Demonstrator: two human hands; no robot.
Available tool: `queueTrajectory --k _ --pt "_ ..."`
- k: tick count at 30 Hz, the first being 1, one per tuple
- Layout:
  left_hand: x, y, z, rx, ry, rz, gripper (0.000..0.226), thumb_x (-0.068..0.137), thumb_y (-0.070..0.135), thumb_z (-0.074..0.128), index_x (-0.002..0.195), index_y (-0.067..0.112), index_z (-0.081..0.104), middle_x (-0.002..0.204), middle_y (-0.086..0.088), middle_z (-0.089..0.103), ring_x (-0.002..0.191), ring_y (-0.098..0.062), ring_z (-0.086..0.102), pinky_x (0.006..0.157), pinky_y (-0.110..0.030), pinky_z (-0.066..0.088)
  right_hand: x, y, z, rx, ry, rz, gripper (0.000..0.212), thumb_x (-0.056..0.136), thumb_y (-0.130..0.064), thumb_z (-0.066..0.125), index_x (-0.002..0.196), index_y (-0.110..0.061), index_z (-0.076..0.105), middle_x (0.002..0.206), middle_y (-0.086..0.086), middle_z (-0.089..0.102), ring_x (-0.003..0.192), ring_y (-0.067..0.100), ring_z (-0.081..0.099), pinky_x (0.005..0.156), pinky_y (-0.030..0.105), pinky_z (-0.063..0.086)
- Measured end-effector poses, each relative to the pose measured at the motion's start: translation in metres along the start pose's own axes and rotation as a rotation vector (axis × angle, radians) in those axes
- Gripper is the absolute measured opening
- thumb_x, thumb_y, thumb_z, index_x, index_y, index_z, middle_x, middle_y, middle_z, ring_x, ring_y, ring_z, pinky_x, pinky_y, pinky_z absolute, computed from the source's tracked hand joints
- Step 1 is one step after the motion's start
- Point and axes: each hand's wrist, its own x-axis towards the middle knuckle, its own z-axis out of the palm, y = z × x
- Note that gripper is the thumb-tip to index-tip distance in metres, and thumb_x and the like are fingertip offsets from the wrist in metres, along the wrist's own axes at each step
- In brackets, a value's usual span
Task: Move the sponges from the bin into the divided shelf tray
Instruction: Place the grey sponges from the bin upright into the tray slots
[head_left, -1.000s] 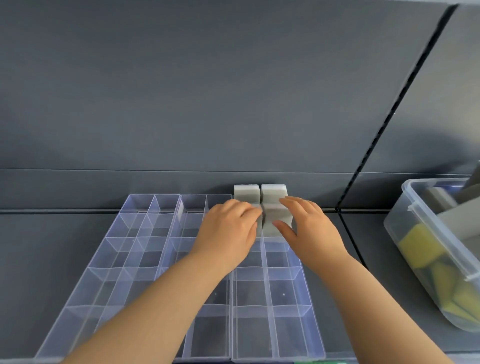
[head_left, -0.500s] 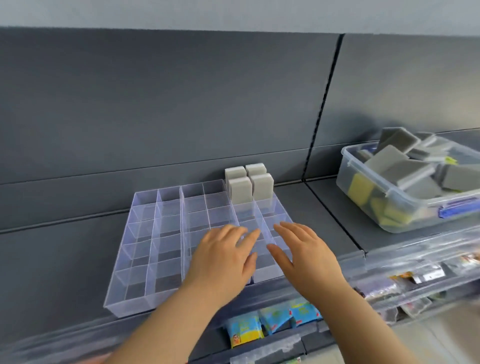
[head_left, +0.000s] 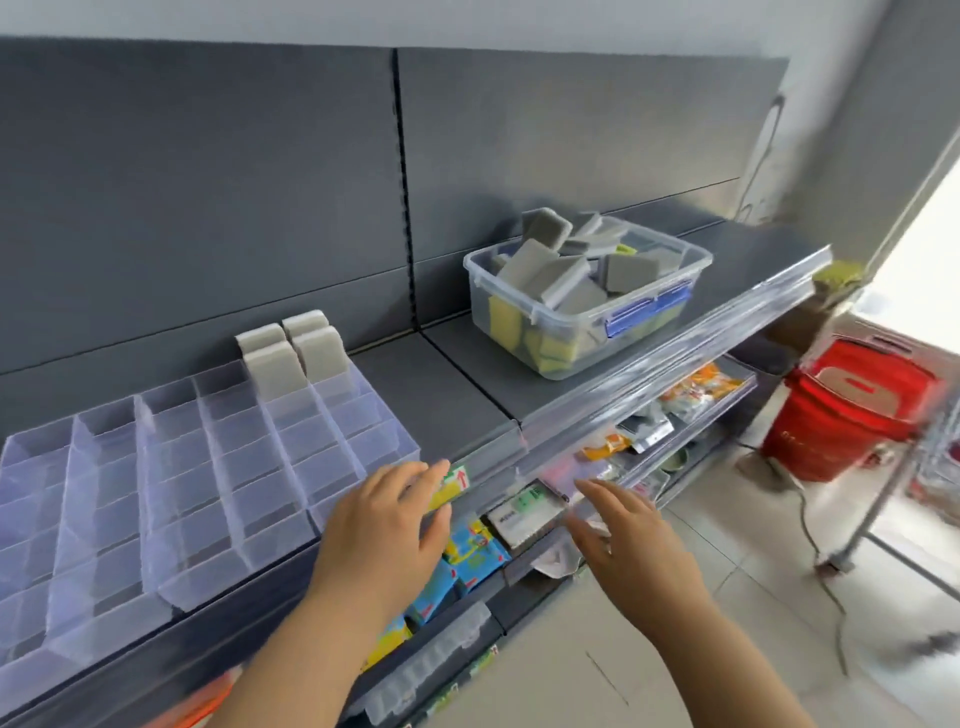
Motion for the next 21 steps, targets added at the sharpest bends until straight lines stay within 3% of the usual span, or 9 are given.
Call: queueTrajectory --k 5,12,18,21 --pt "0.081 0.066 0.026 0.024 0.083 0.107 0.046 0.085 0.036 0.04 0.117 0.014 0.064 0.102 0.001 0.066 0.092 -0.02 0.061 0.066 -0.034 0.052 0.037 0.086 -0.051 0.012 0.103 0.095 0.05 0.092 -0.052 0.035 0.139 -0.034 0.034 0.143 -0.014 0.038 0.133 0.009 0.029 0.104 0.026 0.031" --pt "0.191 0.156 0.076 0.01 0.101 0.124 0.047 0.087 0.038 0.039 0.121 0.014 0.062 0.107 -0.001 0.065 0.099 -0.02 0.06 0.075 -0.035 0.052 0.102 0.203 -0.114 -0.026 0.103 0.093 0.051 0.091 -0.055 0.033 0.139 -0.037 0.034 0.141 -0.018 0.039 0.132 0.005 0.029 0.103 0.022 0.03" --pt "0.257 0.174 0.093 0.041 0.15 0.073 0.047 0.088 0.038 0.039 0.122 0.014 0.06 0.11 -0.003 0.065 0.099 -0.022 0.06 0.076 -0.037 0.051 0.167 0.261 -0.143 0.033 0.096 0.137 0.051 0.091 -0.053 0.036 0.139 -0.038 0.033 0.142 -0.013 0.039 0.133 0.008 0.031 0.1 0.027 0.034" --pt "0.288 0.163 0.097 0.077 0.196 -0.011 0.048 0.088 0.039 0.037 0.122 0.014 0.06 0.11 -0.004 0.065 0.1 -0.024 0.061 0.075 -0.038 0.051 0.214 0.263 -0.146 0.047 0.075 0.074 0.054 0.088 -0.056 0.033 0.138 -0.037 0.034 0.143 -0.012 0.039 0.133 0.008 0.032 0.101 0.027 0.034"
